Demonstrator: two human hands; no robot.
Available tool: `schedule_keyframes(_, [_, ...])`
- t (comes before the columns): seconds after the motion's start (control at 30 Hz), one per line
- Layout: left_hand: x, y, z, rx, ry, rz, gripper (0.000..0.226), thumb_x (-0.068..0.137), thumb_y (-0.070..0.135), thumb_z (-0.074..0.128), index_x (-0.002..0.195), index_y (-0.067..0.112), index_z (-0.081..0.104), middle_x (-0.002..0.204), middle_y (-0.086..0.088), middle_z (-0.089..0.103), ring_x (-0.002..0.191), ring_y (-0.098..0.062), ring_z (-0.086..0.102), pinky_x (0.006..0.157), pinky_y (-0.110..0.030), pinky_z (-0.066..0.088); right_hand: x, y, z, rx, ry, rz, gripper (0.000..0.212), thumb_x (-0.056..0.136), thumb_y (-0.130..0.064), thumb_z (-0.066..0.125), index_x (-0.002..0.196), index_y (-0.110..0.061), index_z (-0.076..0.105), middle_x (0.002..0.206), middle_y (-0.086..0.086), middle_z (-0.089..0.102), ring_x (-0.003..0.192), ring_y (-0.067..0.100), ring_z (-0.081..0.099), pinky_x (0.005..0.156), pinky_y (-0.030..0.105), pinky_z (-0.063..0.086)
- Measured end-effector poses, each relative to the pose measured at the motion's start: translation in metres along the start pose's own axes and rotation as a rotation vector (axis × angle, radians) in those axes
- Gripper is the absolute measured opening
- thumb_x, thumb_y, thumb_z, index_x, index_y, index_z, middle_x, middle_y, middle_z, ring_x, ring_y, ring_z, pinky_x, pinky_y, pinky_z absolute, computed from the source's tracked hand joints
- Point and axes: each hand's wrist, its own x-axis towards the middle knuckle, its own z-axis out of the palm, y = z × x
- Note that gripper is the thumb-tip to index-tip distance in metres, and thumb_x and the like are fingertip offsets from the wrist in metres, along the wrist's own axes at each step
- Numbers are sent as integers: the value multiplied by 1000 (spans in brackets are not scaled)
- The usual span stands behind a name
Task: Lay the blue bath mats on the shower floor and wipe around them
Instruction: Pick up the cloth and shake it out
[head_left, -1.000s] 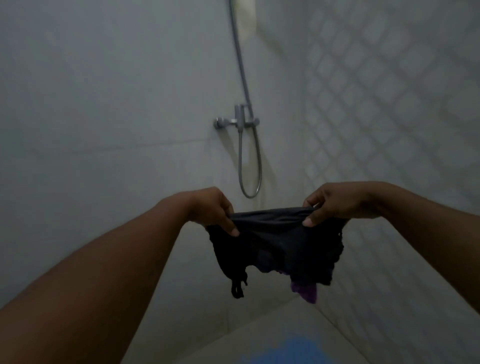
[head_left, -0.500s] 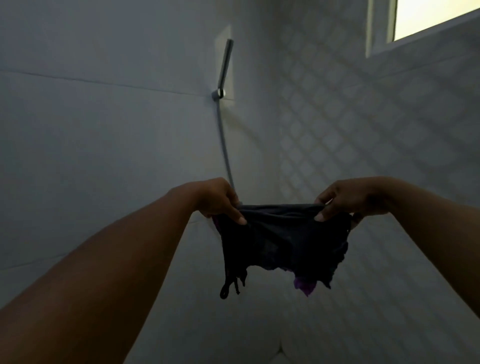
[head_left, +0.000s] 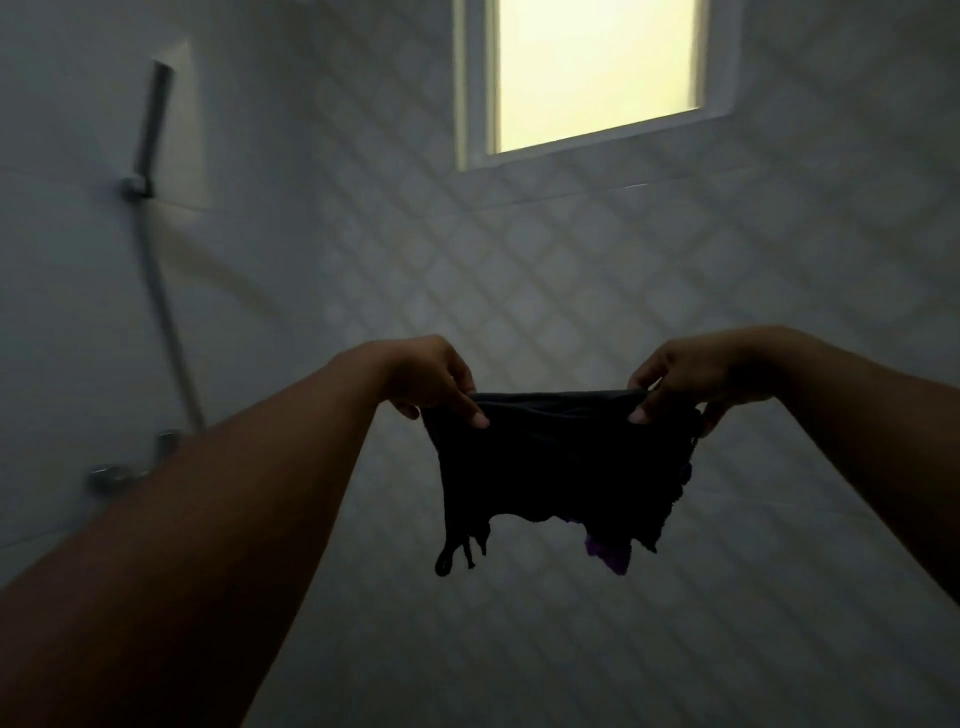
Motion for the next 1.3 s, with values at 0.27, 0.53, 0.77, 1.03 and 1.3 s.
schedule_keyframes(0.27, [94, 162, 66, -16, -175, 460, 29, 71, 39, 90, 86, 20, 73, 81, 2, 64, 77, -16, 59, 63, -29, 52, -133, 101, -52, -18, 289, 419, 9, 90, -25, 73, 98, -23, 77, 94, 4, 75, 94, 23, 69, 72, 36, 57])
schedule_keyframes(0.53, [57, 312, 131, -50, -414, 984, 33, 69, 40, 91, 88, 19, 74, 87, 1, 67, 82, -17, 61, 63, -29, 51, -313, 100, -30, -25, 536, 909, 9, 90, -26, 72, 96, -21, 76, 93, 4, 74, 91, 22, 69, 71, 35, 59])
schedule_keyframes(0.77, [-75, 404, 155, -87, -564, 1383, 37, 69, 45, 89, 91, 19, 76, 92, 2, 71, 89, -16, 64, 68, -30, 53, -474, 16, 21, -31, 687, 1324, 8, 90, -24, 72, 97, -21, 76, 98, 5, 74, 97, 24, 69, 70, 37, 59])
schedule_keyframes(1.03, [-267, 473, 147, -247, -650, 1760, 32, 73, 47, 87, 88, 22, 73, 92, 1, 67, 81, -15, 59, 64, -29, 51, -635, -106, 69, -84, 933, 1648, 8, 92, -17, 69, 95, -19, 76, 93, 8, 72, 87, 25, 67, 69, 38, 58])
schedule_keyframes(1.3, [-375, 514, 172, -643, -213, 2027, 27, 93, 23, 66, 104, 27, 41, 94, -3, 63, 83, -28, 61, 72, -44, 55, -714, -123, 96, -635, 1156, 1562, 35, 93, -4, 44, 108, -34, 55, 94, 6, 62, 69, 16, 57, 58, 30, 44])
